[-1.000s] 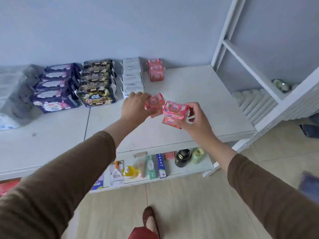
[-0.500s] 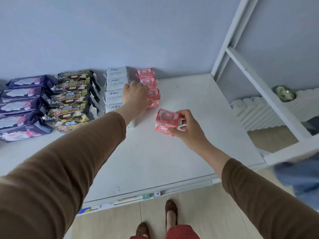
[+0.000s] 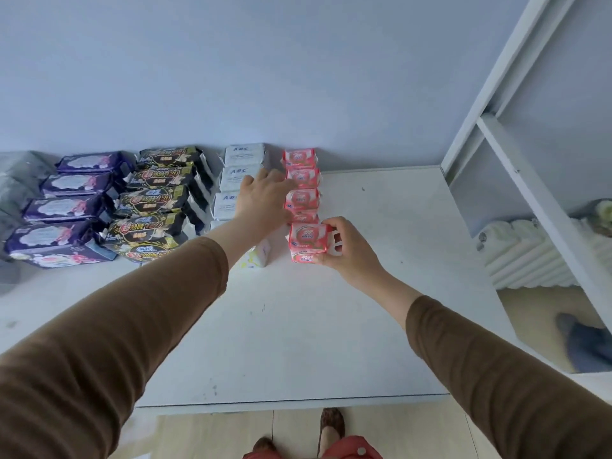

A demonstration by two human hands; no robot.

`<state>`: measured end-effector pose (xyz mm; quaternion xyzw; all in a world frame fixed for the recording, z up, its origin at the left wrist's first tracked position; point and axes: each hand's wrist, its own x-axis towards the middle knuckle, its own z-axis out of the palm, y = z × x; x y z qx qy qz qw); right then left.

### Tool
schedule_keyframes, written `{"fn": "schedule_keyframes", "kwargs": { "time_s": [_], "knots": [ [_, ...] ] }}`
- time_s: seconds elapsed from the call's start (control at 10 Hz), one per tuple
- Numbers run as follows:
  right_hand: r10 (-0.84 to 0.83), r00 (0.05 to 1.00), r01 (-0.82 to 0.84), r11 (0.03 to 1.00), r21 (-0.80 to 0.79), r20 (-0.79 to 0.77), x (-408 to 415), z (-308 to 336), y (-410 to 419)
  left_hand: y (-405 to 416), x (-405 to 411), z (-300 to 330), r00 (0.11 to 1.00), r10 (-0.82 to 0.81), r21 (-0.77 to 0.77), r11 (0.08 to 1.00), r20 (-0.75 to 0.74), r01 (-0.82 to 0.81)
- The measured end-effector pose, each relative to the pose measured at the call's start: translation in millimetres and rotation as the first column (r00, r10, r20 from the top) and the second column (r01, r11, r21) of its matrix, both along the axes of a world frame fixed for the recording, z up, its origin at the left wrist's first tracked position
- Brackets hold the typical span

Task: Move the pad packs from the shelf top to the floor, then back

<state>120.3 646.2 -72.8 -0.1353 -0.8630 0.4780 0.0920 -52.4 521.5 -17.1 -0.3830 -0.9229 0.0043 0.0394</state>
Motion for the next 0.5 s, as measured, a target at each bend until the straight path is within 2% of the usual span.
{"fn": "schedule_keyframes", "kwargs": {
  "time_s": [0.1,0.3,0.5],
  "knots": [
    [-0.002,1.0,0.002,1.0,0.014,-0.004,-13,-1,0,-14,9,13,1.0,0.029,0.09,0.996,0.003,-0.03],
    [-0.104,0.994,0.105,0.991,0.078,-0.015,-33,-10,0,-47,27,28,0.997,0.069,0.138,0.988,0.028,-0.072],
    [-0.153,0.988,0.155,0.978,0.136,-0.025,-30,3,-12,-77,42,29,0.999,0.033,0.199,0.979,0.009,-0.034]
  ]
}}
